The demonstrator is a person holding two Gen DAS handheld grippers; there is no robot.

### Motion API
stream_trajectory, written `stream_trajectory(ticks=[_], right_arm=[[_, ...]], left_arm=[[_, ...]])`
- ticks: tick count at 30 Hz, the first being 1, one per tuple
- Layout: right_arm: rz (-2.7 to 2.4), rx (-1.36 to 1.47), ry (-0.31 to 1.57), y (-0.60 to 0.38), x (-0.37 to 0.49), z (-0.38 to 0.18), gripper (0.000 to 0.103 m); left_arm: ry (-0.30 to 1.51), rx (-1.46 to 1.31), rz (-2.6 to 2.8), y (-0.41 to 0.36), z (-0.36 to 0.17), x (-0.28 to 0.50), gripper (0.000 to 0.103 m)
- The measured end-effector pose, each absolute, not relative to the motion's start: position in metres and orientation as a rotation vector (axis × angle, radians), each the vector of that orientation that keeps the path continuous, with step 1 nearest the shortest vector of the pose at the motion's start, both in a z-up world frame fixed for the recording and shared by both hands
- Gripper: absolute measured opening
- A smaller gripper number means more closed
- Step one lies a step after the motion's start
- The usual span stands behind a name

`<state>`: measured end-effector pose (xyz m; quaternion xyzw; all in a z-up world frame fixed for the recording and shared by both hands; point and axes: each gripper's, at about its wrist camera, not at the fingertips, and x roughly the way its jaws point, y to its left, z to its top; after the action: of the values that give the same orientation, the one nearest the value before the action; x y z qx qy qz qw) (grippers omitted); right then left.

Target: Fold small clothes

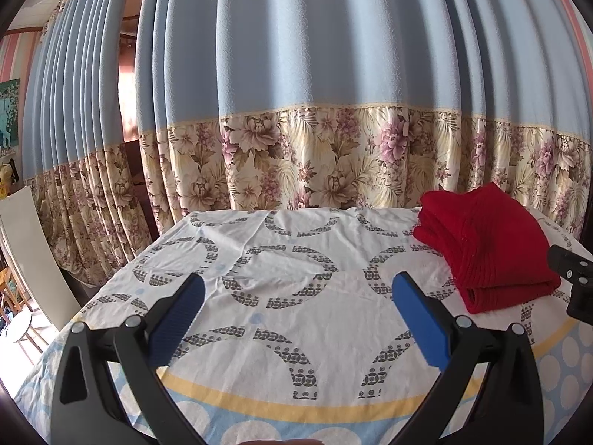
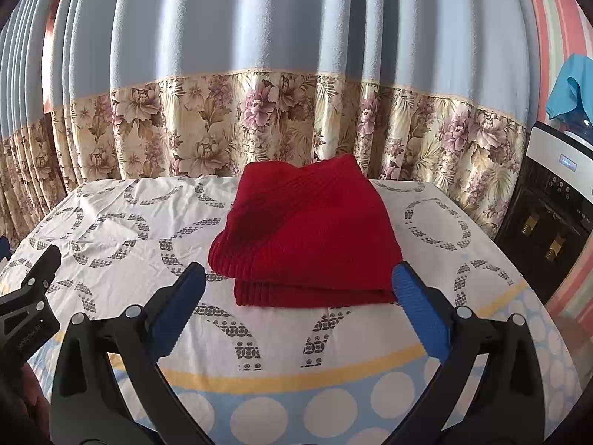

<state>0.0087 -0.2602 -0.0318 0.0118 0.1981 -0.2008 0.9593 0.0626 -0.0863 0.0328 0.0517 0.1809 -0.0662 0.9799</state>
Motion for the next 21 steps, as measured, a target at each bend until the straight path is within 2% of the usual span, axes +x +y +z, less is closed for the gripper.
stream_trajectory(ticks=[21], right_arm=[[-0.396, 0.014, 0.412, -0.2627, 0.0098, -0.0335, 0.100]], left_arm=[[0.376, 0.114, -0.140, -0.0887, 0.0305, 0.0646, 0.102]])
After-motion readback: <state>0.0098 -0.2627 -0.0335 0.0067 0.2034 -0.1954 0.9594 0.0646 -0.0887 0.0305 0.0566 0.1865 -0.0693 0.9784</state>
